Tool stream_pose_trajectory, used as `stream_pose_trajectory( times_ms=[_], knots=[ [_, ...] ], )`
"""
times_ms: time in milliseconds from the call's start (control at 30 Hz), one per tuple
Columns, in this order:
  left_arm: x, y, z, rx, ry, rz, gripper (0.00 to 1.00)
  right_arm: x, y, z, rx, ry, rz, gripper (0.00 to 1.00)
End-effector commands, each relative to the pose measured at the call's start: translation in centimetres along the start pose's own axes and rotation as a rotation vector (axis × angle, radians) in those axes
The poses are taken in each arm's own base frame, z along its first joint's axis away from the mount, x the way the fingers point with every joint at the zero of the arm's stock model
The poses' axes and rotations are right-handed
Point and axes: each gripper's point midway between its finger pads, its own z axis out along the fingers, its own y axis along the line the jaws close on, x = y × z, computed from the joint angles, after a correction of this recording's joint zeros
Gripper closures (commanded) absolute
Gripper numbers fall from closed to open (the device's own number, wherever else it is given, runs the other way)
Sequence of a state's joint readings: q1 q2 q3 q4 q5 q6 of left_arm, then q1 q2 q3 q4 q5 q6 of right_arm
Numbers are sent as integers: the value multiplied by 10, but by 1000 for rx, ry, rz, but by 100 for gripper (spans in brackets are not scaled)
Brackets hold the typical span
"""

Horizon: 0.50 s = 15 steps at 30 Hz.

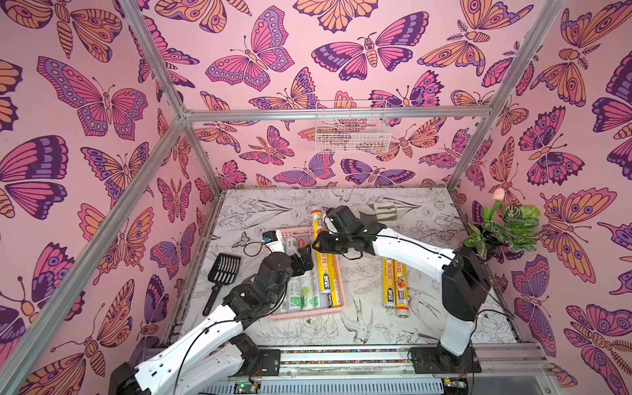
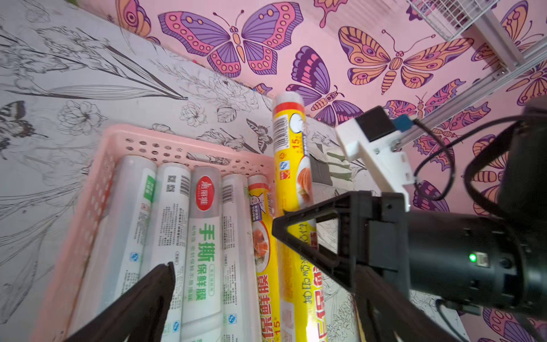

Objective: Put the plastic wrap into the basket
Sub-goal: Place the plastic wrap in the basket.

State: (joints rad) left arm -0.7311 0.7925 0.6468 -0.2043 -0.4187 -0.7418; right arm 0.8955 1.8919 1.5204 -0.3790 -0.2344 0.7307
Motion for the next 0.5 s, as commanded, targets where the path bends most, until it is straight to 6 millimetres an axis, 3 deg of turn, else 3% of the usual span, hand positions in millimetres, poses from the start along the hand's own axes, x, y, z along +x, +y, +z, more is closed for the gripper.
stream_pose_trajectory(
  times_ms=[0, 467],
  knots=[
    [5, 29, -8, -98, -10, 20, 0, -3, 29, 11, -82, 13, 2, 69],
    [3, 49, -29, -129, -43, -1, 0, 31, 61, 73, -135, 148, 67, 69]
  ],
)
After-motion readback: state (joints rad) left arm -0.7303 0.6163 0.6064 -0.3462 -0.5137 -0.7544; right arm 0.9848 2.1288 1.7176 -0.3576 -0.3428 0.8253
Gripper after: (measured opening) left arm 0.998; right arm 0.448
